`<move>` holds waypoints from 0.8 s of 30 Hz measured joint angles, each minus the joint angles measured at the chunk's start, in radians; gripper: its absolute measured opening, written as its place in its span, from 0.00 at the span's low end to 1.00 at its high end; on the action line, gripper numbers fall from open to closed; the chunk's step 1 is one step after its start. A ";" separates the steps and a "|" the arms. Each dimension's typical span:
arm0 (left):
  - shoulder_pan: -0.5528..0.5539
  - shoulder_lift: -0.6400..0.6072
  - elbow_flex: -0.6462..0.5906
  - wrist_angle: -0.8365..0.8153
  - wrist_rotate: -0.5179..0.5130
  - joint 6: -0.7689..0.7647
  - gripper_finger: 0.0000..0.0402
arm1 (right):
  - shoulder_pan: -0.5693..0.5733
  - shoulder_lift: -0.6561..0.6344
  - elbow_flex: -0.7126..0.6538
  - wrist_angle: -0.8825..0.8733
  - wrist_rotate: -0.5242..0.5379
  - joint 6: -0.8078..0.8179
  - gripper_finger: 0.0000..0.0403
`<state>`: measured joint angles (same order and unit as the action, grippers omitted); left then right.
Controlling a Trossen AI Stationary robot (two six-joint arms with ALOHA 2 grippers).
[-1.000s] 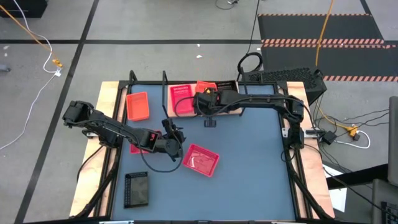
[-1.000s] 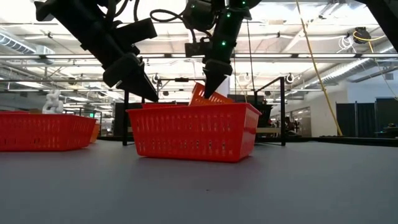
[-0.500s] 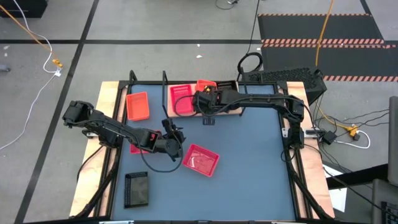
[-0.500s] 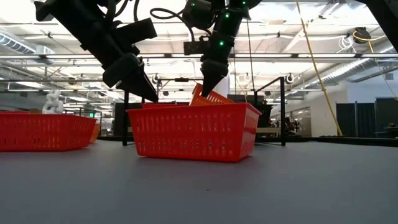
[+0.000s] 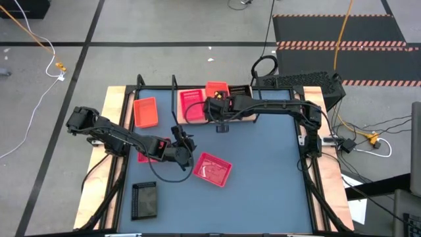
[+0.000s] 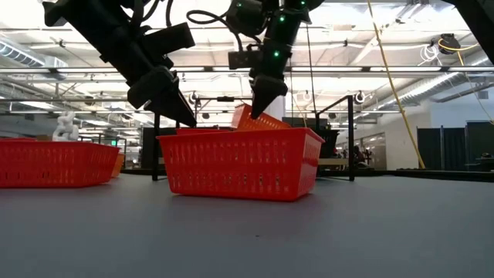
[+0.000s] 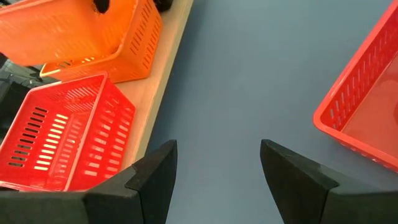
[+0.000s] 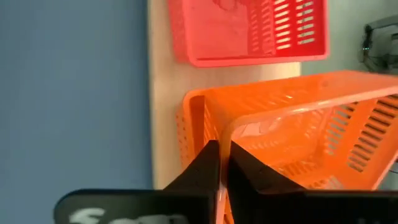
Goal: Stack baskets on shelf by color
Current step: Stack the right orange basket on top of the orange basket on the shelf
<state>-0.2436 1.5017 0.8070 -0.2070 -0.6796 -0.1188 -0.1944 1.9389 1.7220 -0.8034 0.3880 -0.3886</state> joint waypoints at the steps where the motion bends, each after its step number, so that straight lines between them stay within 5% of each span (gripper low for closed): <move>1: 0.000 0.000 0.000 0.000 0.000 0.000 0.58 | 0.000 0.000 0.008 -0.009 0.004 -0.007 0.02; 17: 0.014 0.000 0.000 0.000 0.000 -0.007 0.58 | -0.017 0.000 0.050 -0.110 0.002 0.033 0.02; 24: 0.014 0.000 0.000 0.000 0.000 -0.006 0.58 | -0.015 0.000 0.050 -0.100 0.000 0.008 0.10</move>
<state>-0.2295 1.5017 0.8070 -0.2070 -0.6796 -0.1249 -0.2096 1.9392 1.7725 -0.9034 0.3878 -0.3802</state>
